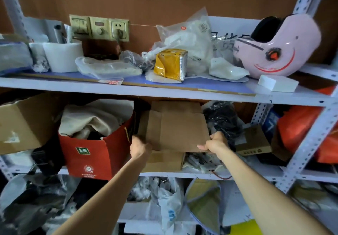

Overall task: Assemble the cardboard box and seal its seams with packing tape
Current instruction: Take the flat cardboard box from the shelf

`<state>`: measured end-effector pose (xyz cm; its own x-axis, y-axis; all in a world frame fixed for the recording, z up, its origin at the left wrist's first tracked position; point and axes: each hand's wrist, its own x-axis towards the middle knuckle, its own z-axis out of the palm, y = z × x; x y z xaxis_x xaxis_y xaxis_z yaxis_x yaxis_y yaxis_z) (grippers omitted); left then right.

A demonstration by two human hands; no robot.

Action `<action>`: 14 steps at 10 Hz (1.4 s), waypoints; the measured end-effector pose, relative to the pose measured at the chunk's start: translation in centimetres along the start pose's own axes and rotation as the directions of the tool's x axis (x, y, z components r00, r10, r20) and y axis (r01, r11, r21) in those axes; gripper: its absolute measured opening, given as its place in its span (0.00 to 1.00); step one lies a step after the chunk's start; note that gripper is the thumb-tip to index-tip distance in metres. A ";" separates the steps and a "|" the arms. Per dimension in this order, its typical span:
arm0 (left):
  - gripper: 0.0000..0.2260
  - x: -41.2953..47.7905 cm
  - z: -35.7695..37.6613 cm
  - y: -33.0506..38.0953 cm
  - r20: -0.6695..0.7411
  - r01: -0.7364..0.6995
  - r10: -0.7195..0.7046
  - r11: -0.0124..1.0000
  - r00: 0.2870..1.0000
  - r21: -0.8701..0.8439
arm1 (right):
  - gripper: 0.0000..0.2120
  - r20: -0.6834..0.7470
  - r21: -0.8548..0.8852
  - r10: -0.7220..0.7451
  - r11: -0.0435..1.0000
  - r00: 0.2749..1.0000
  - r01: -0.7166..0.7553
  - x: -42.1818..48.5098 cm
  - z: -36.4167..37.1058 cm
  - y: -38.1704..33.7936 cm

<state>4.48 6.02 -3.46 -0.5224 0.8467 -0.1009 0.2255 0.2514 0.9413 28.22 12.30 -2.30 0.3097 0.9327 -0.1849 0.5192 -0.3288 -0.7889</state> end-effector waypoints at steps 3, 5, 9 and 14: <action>0.17 -4.2 8.3 2.0 0.349 -0.120 0.113 0.993 0.930 -0.002 | 0.26 -0.237 0.042 0.060 0.998 0.970 -0.051 -4.7 -10.6 9.1; 0.13 -11.8 16.3 1.8 0.728 -0.153 0.189 0.981 0.660 -0.116 | 0.20 -0.406 0.110 0.227 0.974 0.885 -0.199 -14.3 -18.5 18.3; 0.17 -47.2 23.8 -0.4 0.973 -0.354 0.157 0.912 -0.170 -0.209 | 0.15 -0.740 0.353 0.578 0.770 0.345 -0.532 -49.2 -29.1 37.2; 0.14 -98.6 10.1 -13.2 0.690 -0.447 -0.015 0.772 -0.724 -0.452 | 0.11 -0.666 0.743 0.586 0.463 -0.462 -0.483 -95.9 -25.8 50.8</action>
<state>61.28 -76.03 -9.18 0.9420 -0.2931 -0.1636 0.0359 -0.3967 0.9172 45.47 -97.72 -9.53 0.6916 -0.7221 0.0128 -0.5014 -0.4928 -0.7111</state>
